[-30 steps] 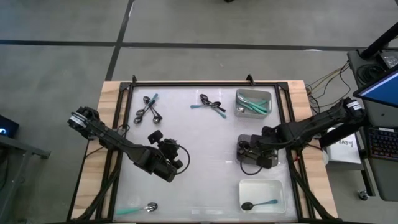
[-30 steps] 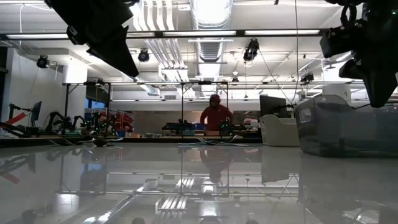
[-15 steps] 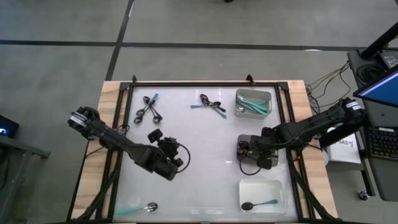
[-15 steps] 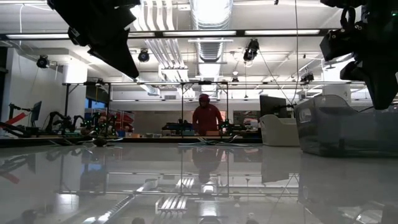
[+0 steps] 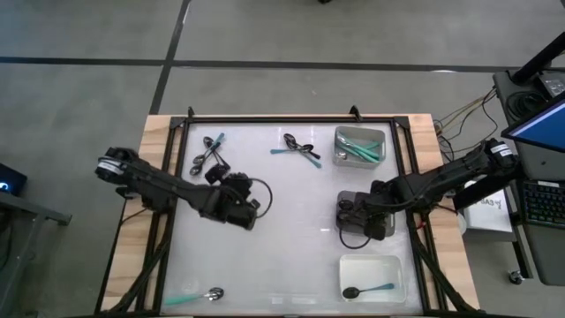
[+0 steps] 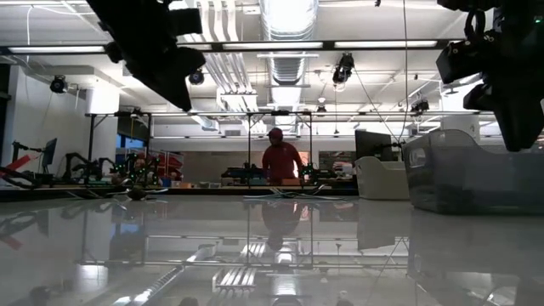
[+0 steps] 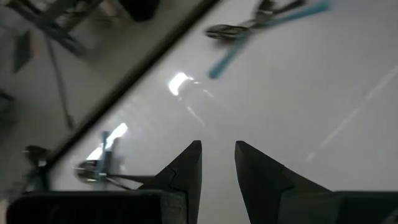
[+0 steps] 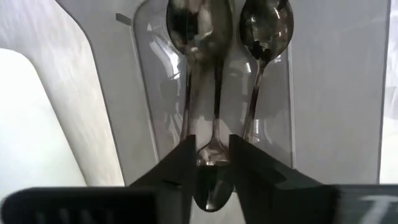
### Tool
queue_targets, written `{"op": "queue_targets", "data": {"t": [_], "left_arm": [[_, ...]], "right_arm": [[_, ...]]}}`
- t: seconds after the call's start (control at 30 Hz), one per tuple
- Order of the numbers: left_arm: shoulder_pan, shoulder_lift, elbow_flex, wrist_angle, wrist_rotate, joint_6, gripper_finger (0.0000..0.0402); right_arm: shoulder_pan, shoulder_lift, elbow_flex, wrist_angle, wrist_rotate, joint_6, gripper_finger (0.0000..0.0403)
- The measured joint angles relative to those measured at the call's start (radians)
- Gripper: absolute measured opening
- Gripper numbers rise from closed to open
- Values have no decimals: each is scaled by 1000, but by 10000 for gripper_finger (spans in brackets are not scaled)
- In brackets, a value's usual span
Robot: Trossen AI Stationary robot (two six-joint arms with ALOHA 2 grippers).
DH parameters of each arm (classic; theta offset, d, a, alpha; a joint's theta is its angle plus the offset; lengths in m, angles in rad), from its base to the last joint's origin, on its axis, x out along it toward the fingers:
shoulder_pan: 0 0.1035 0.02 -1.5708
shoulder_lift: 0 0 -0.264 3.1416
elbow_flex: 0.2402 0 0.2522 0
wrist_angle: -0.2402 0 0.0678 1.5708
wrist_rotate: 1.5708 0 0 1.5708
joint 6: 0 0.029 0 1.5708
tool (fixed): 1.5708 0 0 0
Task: Sort silverware by color (type)
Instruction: Put the black spoon into the black bin, then put the blue spoon into the white bin
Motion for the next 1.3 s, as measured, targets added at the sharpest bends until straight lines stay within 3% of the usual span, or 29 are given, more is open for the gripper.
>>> {"op": "queue_targets", "data": {"t": [0.27,0.63,0.77,0.93,1.1,1.3], "left_arm": [[111,-84,0,-32,-16,51,80],[119,-139,0,-35,-16,78,80],[121,-135,-1,-36,-21,120,80],[143,-140,-2,-40,-78,188,80],[211,-153,-2,-40,-151,219,80],[246,-163,-2,-33,-94,189,80]], "right_arm": [[0,0,0,2,117,11,163],[-13,0,0,66,228,48,160],[-76,1,0,150,270,-83,156],[-227,6,0,398,347,-300,155],[-429,7,0,614,313,-414,155],[-632,95,1,719,32,-499,155]]}}
